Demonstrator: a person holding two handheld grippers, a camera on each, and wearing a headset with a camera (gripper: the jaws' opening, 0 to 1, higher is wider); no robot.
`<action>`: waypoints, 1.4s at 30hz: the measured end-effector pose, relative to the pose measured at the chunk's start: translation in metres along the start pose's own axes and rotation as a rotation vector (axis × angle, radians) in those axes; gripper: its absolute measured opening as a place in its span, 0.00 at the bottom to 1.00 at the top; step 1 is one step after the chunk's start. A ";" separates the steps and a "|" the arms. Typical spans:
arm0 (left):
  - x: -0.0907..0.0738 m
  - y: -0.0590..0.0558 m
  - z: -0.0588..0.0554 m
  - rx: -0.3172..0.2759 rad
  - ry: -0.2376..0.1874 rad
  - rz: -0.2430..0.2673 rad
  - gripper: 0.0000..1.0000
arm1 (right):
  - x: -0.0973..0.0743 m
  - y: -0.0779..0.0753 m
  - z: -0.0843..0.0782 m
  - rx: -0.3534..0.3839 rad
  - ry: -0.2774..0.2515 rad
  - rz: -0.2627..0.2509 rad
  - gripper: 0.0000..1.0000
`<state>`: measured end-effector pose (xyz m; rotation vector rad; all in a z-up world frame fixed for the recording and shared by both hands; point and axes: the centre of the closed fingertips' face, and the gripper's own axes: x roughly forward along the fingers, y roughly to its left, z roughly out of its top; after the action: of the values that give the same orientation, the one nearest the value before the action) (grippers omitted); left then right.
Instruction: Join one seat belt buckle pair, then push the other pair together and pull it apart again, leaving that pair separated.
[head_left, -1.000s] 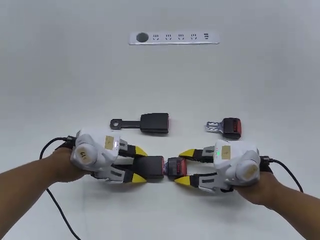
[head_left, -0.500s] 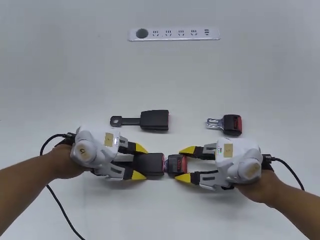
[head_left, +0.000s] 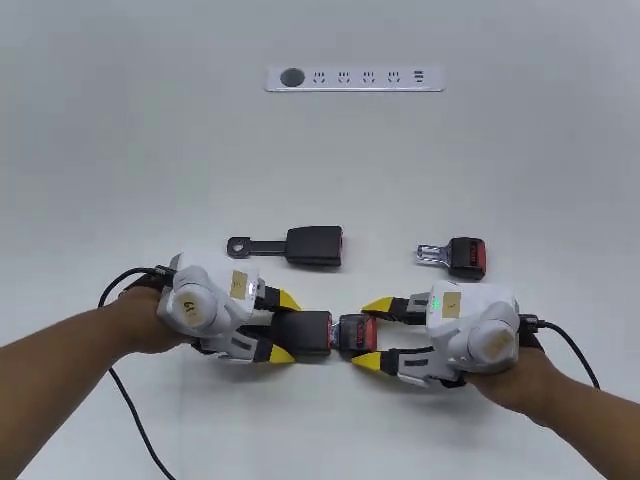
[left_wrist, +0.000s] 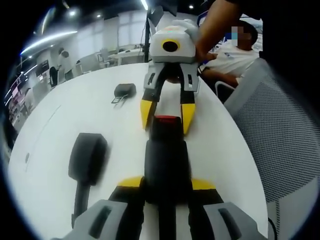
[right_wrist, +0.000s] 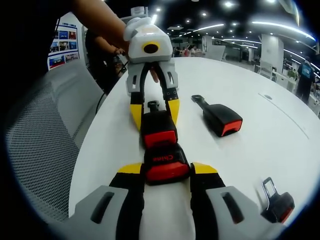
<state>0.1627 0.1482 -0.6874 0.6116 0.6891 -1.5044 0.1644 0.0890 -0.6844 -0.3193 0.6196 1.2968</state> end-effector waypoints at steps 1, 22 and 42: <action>0.000 0.001 0.000 -0.007 0.005 0.004 0.34 | 0.000 -0.004 0.001 0.011 -0.006 -0.025 0.38; -0.042 0.033 0.030 -0.152 -0.052 0.176 0.76 | -0.056 -0.043 0.013 0.035 -0.071 -0.159 0.71; -0.052 0.088 0.029 -0.142 -0.033 0.214 0.74 | -0.107 -0.126 -0.022 0.040 0.017 -0.200 0.67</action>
<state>0.2541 0.1616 -0.6346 0.5333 0.6768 -1.2533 0.2644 -0.0405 -0.6541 -0.3504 0.6114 1.0893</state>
